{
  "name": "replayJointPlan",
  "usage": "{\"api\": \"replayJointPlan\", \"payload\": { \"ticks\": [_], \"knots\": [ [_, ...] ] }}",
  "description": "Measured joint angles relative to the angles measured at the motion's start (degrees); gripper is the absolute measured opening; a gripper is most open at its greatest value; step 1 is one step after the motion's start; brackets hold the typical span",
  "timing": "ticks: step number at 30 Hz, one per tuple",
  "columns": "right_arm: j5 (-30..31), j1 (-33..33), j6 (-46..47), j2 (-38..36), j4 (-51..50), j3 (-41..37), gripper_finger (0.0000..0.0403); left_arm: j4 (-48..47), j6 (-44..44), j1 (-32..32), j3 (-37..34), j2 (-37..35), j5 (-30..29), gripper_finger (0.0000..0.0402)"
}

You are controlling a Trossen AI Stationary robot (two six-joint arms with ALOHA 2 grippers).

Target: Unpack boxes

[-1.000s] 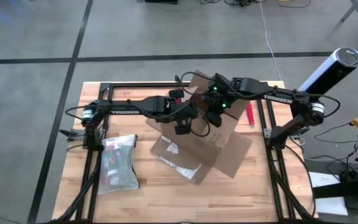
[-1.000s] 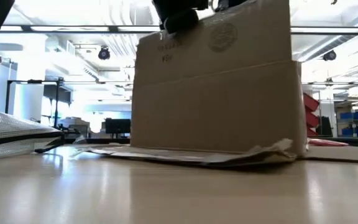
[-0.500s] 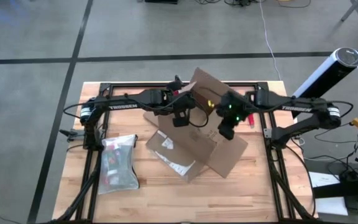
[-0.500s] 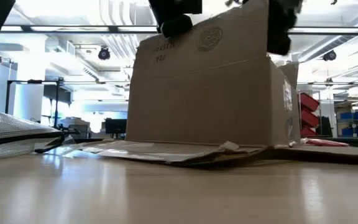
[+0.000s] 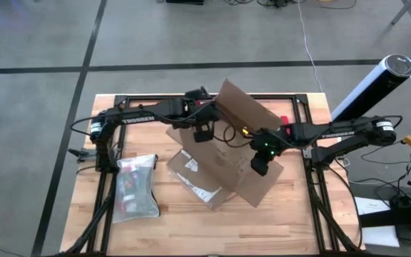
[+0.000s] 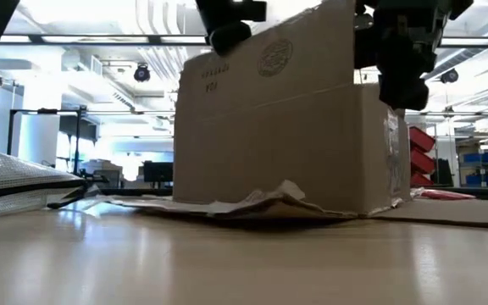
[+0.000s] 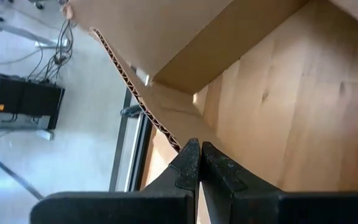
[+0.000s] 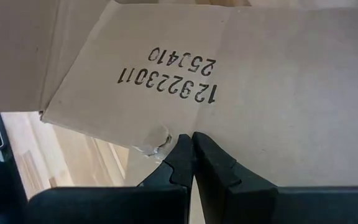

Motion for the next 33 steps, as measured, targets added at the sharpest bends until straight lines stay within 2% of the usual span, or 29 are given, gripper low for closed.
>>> {"api": "replayJointPlan", "payload": {
  "ticks": [8,12,19,24,27,33],
  "knots": [
    [1.3,1.5,0.1,-0.3,-0.3,-0.2,0.0000,-4.5,-1.1,3.9,-0.3,-0.4,-1.1,0.0000],
    [1.6,2.7,0.2,-0.3,-0.7,-0.2,0.0000,-7.4,-1.4,6.8,-1.1,0.4,0.2,0.0000],
    [3.1,3.1,0.1,-0.5,-0.5,-0.2,0.0000,-7.1,-2.6,11.0,-7.2,0.1,9.1,0.0000],
    [4.9,3.0,-0.7,-1.7,0.2,-0.5,0.0000,-1.3,-2.6,10.9,-14.9,-0.1,11.3,0.0000],
    [5.3,2.9,-1.0,-2.7,0.8,-0.6,0.0000,1.0,-3.1,11.0,-18.4,-0.1,14.7,0.0000],
    [7.6,2.7,-1.0,-5.2,1.4,-0.8,0.0000,0.5,-6.9,10.2,-20.4,-1.6,15.9,0.0000]
  ]
}}
